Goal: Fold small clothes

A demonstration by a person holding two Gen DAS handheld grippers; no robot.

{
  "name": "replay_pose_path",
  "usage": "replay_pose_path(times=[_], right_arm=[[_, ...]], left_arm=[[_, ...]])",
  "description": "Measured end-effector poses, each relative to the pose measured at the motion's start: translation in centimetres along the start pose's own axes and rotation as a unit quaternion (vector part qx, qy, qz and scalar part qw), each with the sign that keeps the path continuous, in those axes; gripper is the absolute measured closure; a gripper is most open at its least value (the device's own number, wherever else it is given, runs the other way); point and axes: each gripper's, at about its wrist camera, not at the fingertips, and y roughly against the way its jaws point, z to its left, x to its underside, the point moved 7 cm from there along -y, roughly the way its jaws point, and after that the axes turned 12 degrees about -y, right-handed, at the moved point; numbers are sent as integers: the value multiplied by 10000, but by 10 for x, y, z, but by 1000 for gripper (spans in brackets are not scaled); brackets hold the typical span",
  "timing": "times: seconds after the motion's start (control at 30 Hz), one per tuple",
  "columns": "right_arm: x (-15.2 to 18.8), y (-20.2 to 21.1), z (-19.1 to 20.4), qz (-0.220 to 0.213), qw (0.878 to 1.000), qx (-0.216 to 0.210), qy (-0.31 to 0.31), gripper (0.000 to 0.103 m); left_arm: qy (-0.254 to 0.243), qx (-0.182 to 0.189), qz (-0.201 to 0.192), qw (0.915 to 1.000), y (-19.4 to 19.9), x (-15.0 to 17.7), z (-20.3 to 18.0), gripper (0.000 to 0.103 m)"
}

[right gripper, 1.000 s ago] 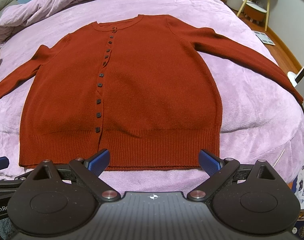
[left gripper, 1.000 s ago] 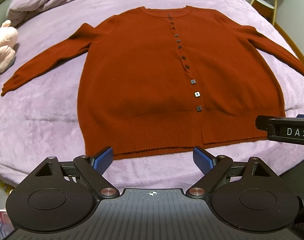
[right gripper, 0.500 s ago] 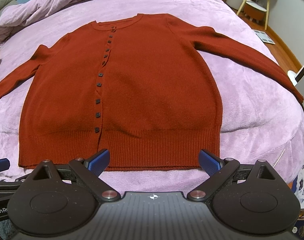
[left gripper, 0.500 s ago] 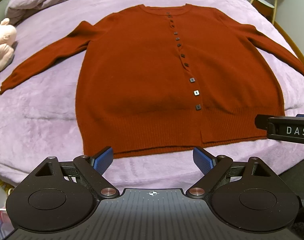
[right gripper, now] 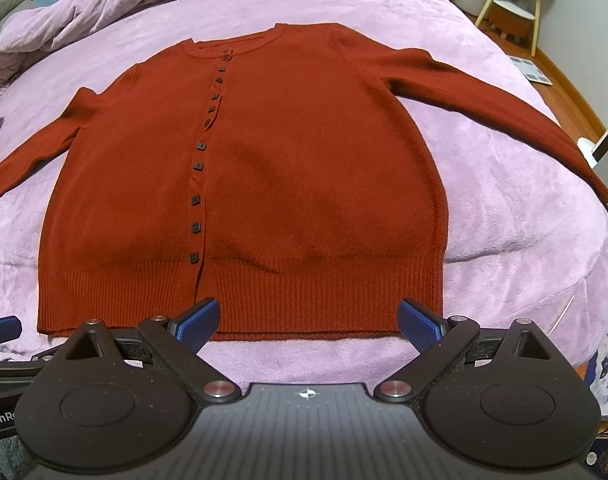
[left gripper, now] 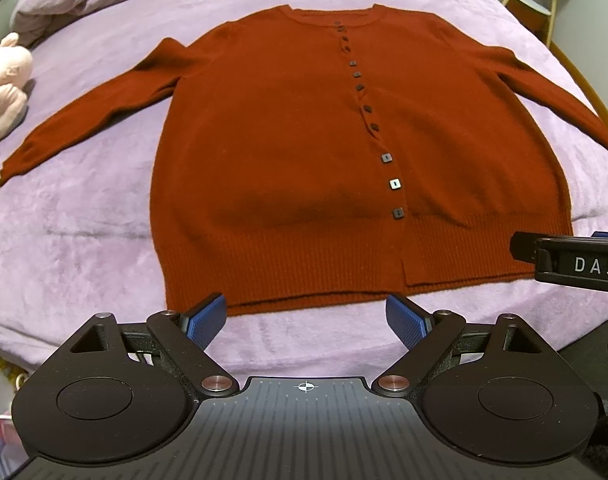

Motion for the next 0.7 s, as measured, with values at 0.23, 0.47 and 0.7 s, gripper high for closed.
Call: replay_pose_path(times=[0.23,0.47,0.7], right_arm=[[1,-2,-1,34,10000,-31,-11,7],[1,-4,-1,63,10000,-54,-27,7],[1,-8,-3,116,9999,-93,-72,7]], left_arm=[[-1,12,20,10000,-1,0,0,12],[31,31,46,10000,-4,0,1,12],[40,48,71,10000,-7,0,1,12]])
